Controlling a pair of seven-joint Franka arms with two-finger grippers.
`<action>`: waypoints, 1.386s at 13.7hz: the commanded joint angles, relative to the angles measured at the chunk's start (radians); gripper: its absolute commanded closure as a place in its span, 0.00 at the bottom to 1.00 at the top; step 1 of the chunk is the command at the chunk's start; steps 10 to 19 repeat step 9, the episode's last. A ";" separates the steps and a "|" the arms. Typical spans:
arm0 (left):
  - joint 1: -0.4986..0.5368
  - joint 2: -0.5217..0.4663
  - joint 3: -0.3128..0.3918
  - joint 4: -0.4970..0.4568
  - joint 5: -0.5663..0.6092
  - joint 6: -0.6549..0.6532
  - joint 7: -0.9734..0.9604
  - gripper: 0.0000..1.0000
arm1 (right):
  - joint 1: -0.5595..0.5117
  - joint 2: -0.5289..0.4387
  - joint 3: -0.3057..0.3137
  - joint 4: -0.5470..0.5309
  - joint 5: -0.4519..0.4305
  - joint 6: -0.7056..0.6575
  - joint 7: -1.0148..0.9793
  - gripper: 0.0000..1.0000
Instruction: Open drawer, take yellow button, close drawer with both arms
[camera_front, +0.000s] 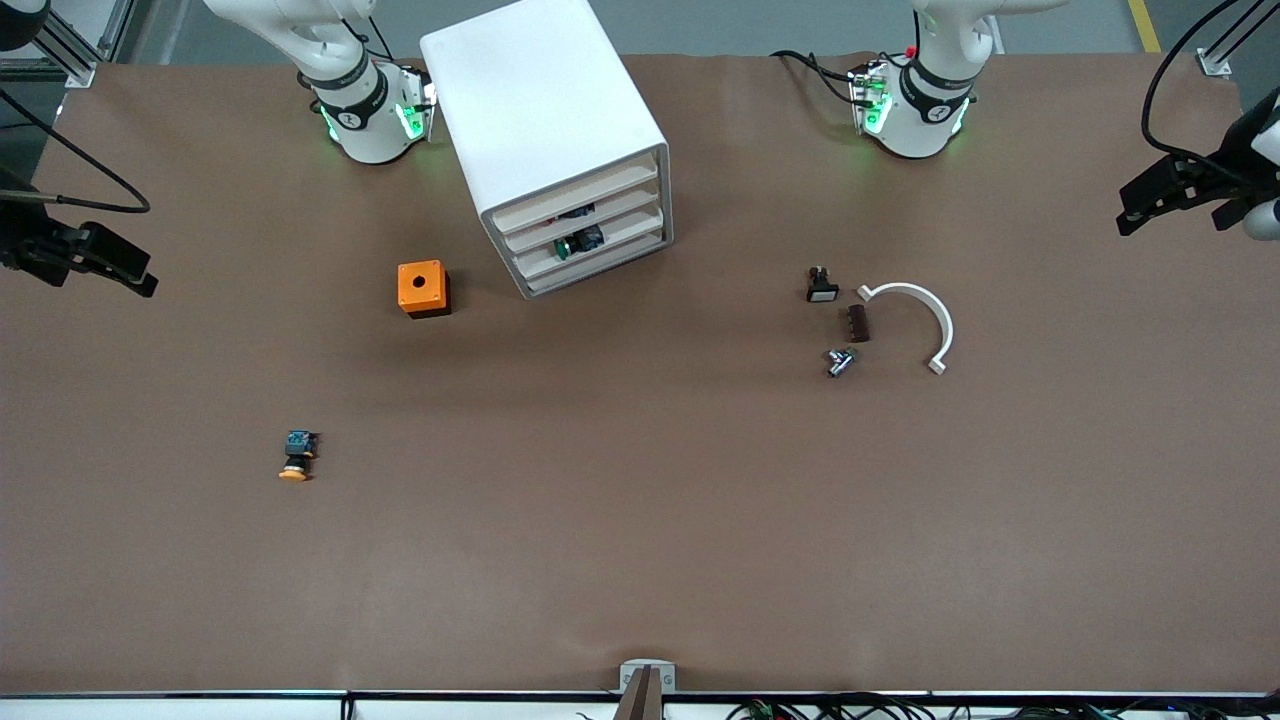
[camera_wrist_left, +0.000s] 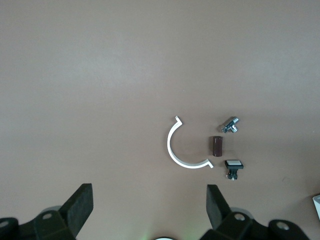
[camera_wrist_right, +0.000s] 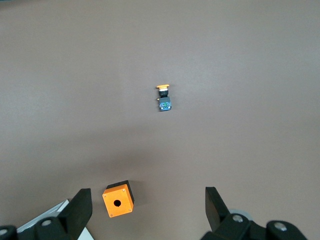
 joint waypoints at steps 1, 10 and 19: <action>0.012 0.010 -0.001 0.036 -0.005 -0.001 0.021 0.00 | -0.021 -0.026 0.025 -0.010 -0.019 -0.008 0.002 0.00; 0.007 0.009 -0.006 0.036 -0.004 -0.038 0.027 0.00 | -0.021 -0.031 0.022 -0.012 -0.015 0.001 0.002 0.00; 0.007 0.009 -0.006 0.036 -0.004 -0.038 0.027 0.00 | -0.021 -0.031 0.022 -0.012 -0.015 0.001 0.002 0.00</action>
